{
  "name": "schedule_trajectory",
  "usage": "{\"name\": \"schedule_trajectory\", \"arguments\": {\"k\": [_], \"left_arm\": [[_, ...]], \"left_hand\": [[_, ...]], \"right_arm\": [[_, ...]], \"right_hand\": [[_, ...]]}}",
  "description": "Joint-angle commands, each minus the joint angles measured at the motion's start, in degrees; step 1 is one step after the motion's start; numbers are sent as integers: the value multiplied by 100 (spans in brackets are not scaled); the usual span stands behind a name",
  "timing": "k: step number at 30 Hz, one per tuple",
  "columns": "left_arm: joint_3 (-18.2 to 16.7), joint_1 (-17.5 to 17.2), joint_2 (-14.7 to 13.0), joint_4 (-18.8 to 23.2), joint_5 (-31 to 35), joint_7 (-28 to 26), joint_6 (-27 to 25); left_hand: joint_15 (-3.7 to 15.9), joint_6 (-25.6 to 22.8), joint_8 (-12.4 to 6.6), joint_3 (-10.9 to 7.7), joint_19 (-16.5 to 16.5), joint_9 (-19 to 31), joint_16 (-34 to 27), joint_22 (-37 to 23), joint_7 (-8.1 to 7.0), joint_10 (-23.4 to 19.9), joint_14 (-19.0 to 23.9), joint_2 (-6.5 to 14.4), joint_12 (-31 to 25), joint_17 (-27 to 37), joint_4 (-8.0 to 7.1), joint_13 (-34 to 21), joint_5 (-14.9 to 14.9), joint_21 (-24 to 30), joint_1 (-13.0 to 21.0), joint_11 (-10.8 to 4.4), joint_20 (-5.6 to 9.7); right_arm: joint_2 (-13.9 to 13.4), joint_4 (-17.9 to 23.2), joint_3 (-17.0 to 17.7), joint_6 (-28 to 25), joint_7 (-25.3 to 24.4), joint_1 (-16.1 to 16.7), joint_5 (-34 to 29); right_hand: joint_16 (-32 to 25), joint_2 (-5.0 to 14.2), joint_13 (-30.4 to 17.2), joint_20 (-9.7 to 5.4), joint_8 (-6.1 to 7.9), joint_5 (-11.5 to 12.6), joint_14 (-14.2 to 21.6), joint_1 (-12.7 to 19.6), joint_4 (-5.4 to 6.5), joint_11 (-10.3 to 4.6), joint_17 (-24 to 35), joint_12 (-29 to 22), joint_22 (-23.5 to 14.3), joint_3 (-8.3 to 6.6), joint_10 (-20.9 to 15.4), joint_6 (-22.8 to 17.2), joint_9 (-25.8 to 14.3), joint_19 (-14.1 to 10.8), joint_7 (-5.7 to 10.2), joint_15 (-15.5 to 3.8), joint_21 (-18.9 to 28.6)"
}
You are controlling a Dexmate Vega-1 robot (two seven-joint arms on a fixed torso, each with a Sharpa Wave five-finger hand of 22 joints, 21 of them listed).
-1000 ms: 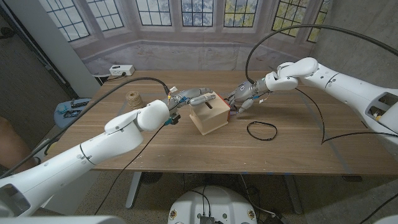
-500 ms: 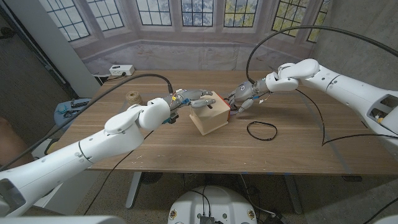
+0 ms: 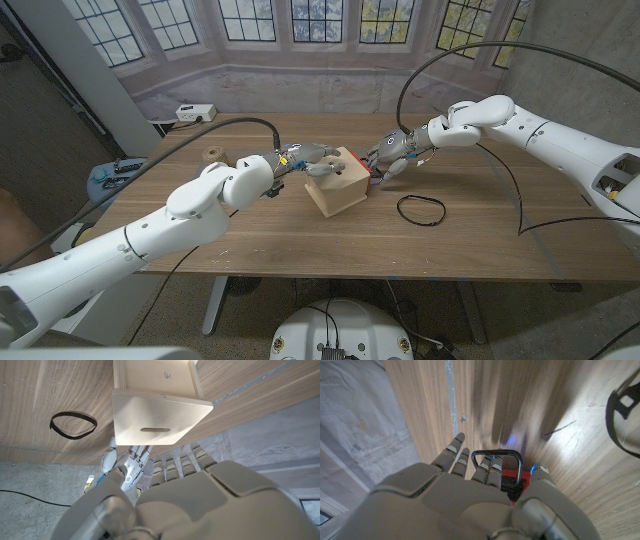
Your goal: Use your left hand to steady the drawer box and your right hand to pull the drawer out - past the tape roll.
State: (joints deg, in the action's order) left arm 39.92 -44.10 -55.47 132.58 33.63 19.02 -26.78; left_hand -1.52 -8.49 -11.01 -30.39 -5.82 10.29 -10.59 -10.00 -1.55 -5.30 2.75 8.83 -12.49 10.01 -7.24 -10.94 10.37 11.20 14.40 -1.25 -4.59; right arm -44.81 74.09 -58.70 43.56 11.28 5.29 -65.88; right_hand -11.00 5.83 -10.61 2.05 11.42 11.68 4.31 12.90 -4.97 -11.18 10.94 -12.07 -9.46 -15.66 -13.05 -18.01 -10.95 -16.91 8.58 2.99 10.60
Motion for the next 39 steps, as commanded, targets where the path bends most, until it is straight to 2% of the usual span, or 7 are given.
{"name": "schedule_trajectory", "arguments": {"k": [1, 19, 39], "left_arm": [[-25, -41, 65, -35, 610, 525, 141], [-252, -346, 116, -52, 766, 742, 276], [-296, -403, 268, -103, 600, 966, 235]], "left_hand": [[26, 59, 41, 8, 72, 6, 31, -18, -54, 108, -83, 11, 44, 18, -73, 0, 19, -30, -90, -8, 44], [60, 132, 62, 35, 154, 6, 47, -16, -97, 161, -167, 0, 71, 16, -138, 5, 32, -42, -210, -11, 68], [141, 143, 56, 53, 238, 4, 49, -12, -130, 211, -218, -13, 93, 8, -172, 10, 47, -53, -308, -35, 130]], "right_arm": [[39, -54, 6, -36, 7, 8, -2], [-14, 75, 52, -179, 94, 96, 42], [-115, 330, 185, -317, 170, 251, 73]], "right_hand": [[0, 20, -25, 6, -23, 54, -8, -39, -17, 11, 1, 10, -26, -29, 19, -9, -3, 9, -26, 11, 1], [1, 23, -25, 14, -27, 58, -7, -45, -23, 4, -2, 16, -25, -40, 18, -10, -3, 22, -33, 16, 4], [1, 24, -26, 16, -30, 63, -3, -49, -34, 25, -5, 18, -25, -54, 9, -16, -3, 29, -38, 1, 10]]}}
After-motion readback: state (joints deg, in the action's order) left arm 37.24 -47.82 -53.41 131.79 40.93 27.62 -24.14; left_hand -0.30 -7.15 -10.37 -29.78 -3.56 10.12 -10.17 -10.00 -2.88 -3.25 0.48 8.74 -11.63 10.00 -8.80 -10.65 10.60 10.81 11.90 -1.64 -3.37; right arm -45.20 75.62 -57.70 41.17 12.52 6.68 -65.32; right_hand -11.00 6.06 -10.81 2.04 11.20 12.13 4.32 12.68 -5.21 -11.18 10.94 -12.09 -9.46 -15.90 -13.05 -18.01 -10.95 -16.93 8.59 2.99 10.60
